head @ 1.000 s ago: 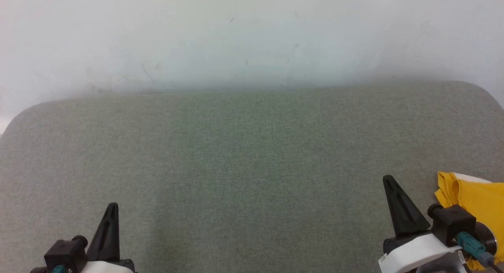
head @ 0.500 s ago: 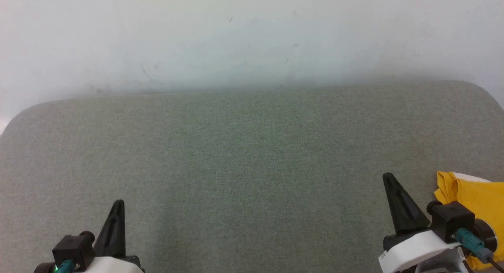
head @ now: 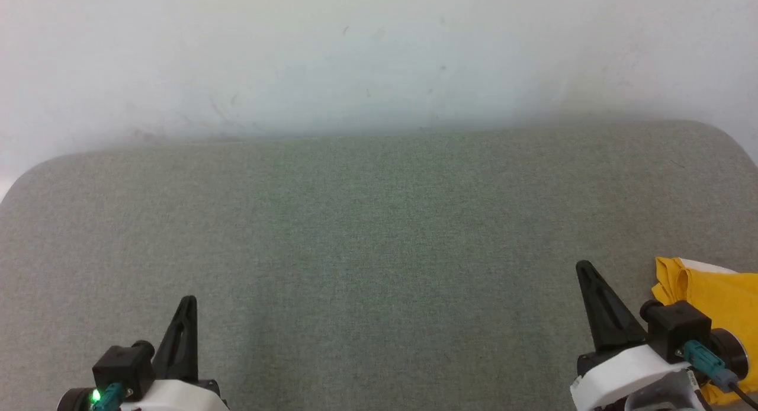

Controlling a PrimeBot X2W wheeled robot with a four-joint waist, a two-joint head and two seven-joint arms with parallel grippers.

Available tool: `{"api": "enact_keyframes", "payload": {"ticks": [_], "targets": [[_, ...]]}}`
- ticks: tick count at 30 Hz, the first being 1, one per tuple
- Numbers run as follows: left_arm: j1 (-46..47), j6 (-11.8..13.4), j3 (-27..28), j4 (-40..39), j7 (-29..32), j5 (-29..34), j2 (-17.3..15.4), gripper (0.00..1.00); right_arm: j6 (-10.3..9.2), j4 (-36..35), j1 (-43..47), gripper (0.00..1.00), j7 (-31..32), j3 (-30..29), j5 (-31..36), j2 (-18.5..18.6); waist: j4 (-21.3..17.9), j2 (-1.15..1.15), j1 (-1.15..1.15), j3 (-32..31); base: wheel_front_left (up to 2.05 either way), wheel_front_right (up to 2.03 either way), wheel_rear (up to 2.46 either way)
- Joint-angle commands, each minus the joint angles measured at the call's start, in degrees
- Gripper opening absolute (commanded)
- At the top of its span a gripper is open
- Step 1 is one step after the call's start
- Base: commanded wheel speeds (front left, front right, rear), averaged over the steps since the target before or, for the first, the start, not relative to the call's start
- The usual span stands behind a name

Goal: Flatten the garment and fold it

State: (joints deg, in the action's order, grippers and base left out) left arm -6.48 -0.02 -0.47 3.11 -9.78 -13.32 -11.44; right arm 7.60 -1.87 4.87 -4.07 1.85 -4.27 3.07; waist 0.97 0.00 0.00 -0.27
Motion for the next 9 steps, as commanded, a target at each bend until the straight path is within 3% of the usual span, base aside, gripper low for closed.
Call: {"api": "enact_keyframes", "payload": {"ticks": [1,9], "targets": [[1.18,0.00,0.10,-0.38,0.31,0.87,0.45,0.00,-0.04,0.20,-1.06,0.00,0.17,-0.21,0.42,-0.07,-0.02,0.00,0.00,0.01,0.00,0.00,0.00],[1.70,0.00,0.14,-0.65,1.25,2.09,1.25,0.00,-0.05,0.37,-1.44,0.00,0.55,-0.38,0.80,-0.08,-0.11,0.00,0.00,0.03,0.00,0.00,0.00]]}}
